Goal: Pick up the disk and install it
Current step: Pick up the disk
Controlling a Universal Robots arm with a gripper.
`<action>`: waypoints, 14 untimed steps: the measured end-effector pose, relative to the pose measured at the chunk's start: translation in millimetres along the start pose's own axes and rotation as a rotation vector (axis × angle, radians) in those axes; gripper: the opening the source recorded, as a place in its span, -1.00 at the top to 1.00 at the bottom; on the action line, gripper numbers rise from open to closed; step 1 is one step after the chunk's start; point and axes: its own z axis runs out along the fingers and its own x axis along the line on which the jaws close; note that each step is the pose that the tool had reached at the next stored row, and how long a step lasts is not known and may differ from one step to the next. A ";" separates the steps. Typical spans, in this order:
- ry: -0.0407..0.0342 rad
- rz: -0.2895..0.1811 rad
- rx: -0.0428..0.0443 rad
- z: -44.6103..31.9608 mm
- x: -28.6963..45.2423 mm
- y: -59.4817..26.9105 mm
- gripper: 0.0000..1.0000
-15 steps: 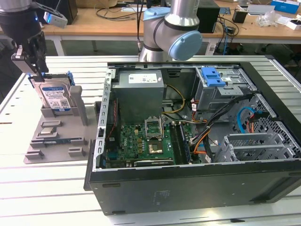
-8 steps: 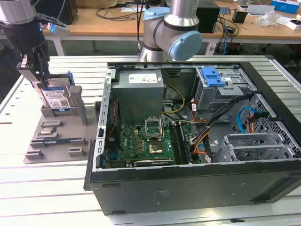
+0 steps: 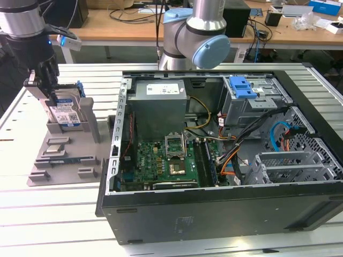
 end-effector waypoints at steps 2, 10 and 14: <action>-0.0001 0.000 0.0001 0.1 0.0 0.0 0.04; -0.0001 0.000 0.0003 -1.9 -0.1 0.0 0.26; -0.0001 0.000 0.0003 -9.1 -0.9 0.4 0.26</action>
